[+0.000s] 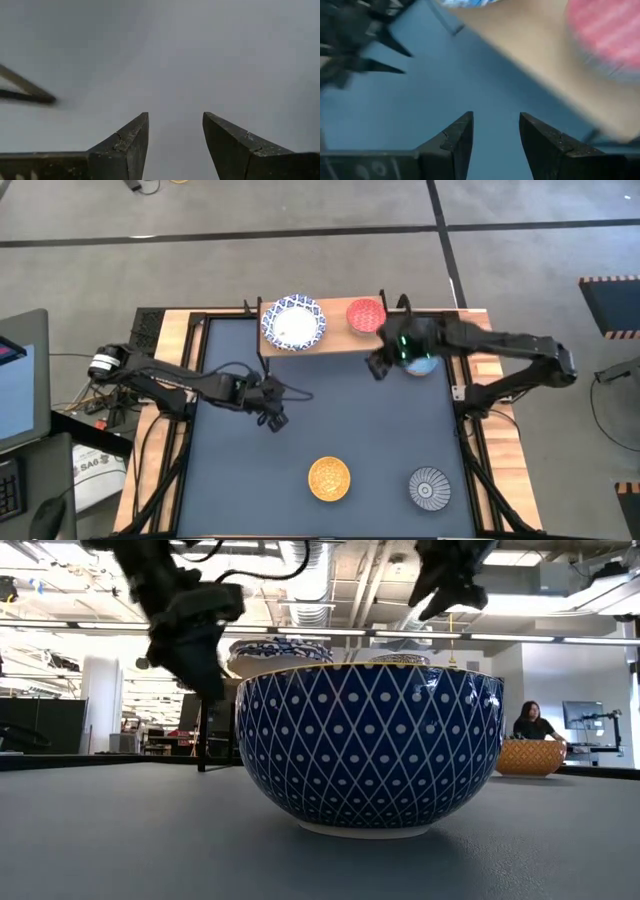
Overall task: Place and stack bowls onto a shelf
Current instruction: Stack the yellow bowl on top of the red bowl on the shelf
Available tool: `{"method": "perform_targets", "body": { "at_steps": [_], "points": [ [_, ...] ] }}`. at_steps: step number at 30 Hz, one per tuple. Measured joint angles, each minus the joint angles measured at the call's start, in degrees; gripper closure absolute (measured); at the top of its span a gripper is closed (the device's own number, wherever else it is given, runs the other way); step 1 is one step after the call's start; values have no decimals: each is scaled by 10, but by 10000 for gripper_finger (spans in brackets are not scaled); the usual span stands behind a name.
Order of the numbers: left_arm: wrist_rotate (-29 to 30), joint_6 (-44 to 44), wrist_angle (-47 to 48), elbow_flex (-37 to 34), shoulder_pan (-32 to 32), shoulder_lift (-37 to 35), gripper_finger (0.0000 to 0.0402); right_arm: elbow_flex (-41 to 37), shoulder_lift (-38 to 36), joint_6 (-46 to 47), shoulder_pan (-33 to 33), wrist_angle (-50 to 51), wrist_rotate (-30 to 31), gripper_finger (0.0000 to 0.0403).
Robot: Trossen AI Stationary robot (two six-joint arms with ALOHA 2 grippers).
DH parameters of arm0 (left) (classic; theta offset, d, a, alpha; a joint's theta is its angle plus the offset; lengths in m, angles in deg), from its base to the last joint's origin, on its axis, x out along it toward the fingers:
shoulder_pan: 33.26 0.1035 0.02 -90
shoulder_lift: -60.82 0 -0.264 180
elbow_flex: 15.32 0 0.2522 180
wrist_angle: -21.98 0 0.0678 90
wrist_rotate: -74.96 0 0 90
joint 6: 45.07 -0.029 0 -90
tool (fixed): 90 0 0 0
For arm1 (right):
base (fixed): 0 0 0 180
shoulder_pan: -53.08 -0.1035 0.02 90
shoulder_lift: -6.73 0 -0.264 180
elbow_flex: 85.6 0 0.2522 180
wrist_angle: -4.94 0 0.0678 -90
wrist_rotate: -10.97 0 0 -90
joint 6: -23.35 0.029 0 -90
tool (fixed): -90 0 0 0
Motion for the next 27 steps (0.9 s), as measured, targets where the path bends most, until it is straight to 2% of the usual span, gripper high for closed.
{"method": "perform_targets", "body": {
  "at_steps": [5, 14, 20, 27],
  "points": [
    [3, -4, -3, -34, -6, 0, 229, -65, -13, 161, -116, -44, 75, 224],
    [6, -145, 0, -68, 75, 0, 229, -74, 57, 361, -278, -71, 184, 234],
    [-4, -234, 2, -71, 131, 0, 229, -74, 113, 432, -347, -99, 194, 240],
    [-37, -305, 3, -71, 198, 0, 229, -74, 188, 457, -382, -194, 170, 252]
  ]
}}
